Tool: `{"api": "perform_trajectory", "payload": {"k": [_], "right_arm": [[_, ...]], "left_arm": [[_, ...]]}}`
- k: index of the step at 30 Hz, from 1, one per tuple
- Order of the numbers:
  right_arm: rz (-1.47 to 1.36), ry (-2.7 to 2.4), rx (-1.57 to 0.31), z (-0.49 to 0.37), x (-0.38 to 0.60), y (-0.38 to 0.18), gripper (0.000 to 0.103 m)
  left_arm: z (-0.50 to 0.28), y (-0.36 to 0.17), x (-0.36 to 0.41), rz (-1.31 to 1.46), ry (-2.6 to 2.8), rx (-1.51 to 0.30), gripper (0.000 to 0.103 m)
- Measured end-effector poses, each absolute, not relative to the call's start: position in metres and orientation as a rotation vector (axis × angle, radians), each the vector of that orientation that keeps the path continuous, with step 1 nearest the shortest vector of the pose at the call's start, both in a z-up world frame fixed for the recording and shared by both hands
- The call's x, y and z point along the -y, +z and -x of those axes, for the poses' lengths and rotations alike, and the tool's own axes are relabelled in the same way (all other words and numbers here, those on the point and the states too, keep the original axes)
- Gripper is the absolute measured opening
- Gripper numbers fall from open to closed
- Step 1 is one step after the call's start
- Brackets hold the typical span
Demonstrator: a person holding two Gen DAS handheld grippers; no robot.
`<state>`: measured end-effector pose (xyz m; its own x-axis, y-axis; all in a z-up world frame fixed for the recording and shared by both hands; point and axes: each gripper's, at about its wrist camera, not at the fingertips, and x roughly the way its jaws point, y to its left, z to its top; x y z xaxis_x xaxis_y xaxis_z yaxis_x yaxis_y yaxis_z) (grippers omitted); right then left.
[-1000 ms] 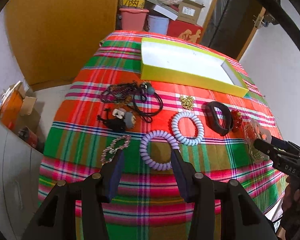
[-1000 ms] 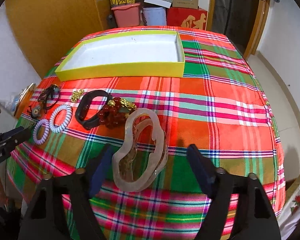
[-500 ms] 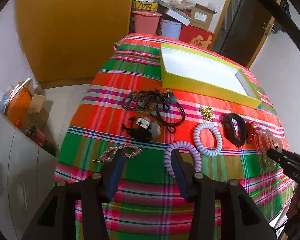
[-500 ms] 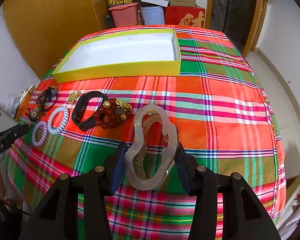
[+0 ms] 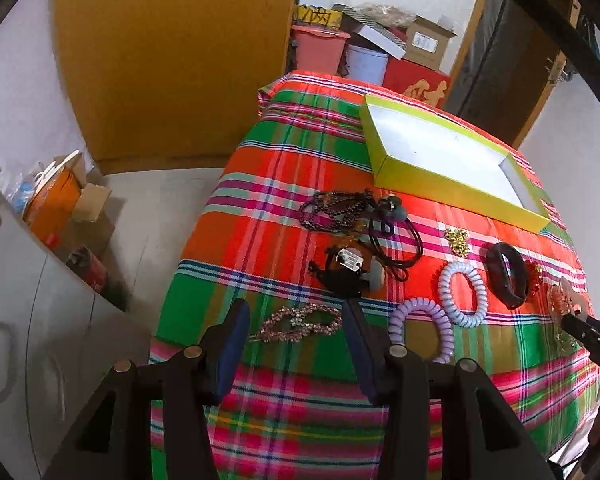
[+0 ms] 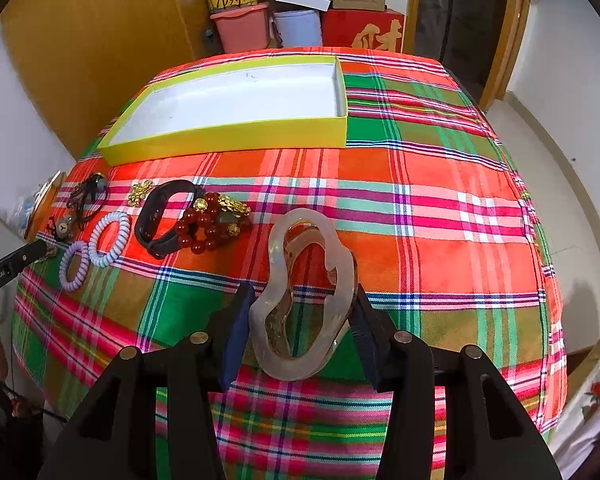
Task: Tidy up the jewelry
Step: 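Grasp the clear claw hair clip with the right tool while the left tool reaches the rhinestone barrette, then lift the claw clip with the right tool while the left tool grasps the rhinestone barrette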
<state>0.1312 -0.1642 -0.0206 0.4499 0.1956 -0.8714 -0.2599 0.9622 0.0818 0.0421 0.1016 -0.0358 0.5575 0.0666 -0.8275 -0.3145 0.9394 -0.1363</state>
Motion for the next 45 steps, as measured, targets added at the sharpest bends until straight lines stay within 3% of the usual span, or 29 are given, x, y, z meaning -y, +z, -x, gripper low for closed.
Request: {"api": "perform_trajectory", "payload": {"k": [12, 15, 18, 45], "right_arm": [[0.078, 0.263, -1.069, -0.129, 0.166, -0.020, 0.048], [0.078, 0.263, -1.069, -0.128, 0.167, -0.019, 0.048], [0.078, 0.262, -1.066, -0.126, 0.167, -0.019, 0.048], [0.055, 0.302, -0.958, -0.095, 0.174, 0.018, 0.047]], "left_arm": [[-0.039, -0.046, -0.085, 0.157, 0.105, -0.964, 0.048], [-0.042, -0.047, -0.078, 0.102, 0.114, -0.954, 0.037], [-0.044, -0.046, -0.075, 0.079, 0.111, -0.947, 0.020], [-0.017, 0.003, -0.041, 0.158, 0.043, -0.856, 0.018]]}}
